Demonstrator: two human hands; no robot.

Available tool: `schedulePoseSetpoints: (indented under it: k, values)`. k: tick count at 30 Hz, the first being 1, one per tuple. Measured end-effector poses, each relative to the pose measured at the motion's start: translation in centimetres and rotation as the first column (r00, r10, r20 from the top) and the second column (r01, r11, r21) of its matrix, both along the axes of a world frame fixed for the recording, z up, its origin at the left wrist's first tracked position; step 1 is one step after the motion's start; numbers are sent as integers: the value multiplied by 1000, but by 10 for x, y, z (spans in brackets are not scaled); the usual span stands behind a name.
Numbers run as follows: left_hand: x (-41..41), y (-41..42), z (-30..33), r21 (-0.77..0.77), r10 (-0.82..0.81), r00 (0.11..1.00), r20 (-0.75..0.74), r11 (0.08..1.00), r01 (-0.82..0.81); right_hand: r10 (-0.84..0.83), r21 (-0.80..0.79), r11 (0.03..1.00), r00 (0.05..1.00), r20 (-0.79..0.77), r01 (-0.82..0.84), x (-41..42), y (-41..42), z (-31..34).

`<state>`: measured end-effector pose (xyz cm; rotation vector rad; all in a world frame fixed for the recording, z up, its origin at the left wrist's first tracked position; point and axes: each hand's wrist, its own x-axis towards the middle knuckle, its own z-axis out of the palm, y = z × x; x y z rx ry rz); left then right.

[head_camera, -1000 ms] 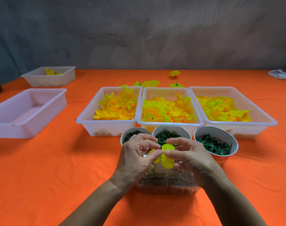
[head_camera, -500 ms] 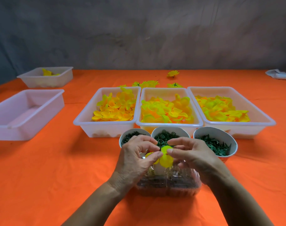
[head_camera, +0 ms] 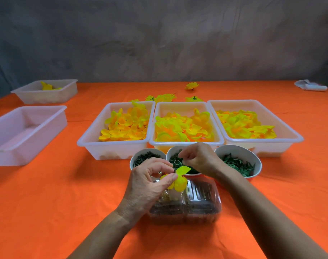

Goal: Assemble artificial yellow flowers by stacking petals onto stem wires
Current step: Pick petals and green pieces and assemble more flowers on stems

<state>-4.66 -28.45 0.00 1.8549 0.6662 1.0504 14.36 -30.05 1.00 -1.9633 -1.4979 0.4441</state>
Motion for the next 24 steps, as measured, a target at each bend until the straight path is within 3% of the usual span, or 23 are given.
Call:
schedulePoseSetpoints:
  k: [5,11,16,18,20,22,24]
  values:
    - [0,0,0,-19,-8,1000,4,1000,8,99,-150,987,959,266,-60,-3,20,-7]
    - [1,0,-2,-25,-13,1000,26,1000,14,103,-208,978,902,420,-15,-13,27,-5]
    - [2,0,-3,-11,0,1000,30,1000,0,98,-162,986,892,442,-28,-11,22,-11]
    - [2,0,-4,-7,-5,1000,28,1000,5,56,-109,994,960,274,-27,-6,23,-10]
    - [2,0,-4,-2,-6,999,33,1000,6,-16,0,1000,1000,-11,16,1,23,-7]
    - [2,0,-4,-1,-3,999,39,1000,3,-41,63,996,954,-296,62,4,18,-3]
    - [2,0,-4,3,-7,999,43,1000,7,-16,75,995,829,-559,69,7,13,-2]
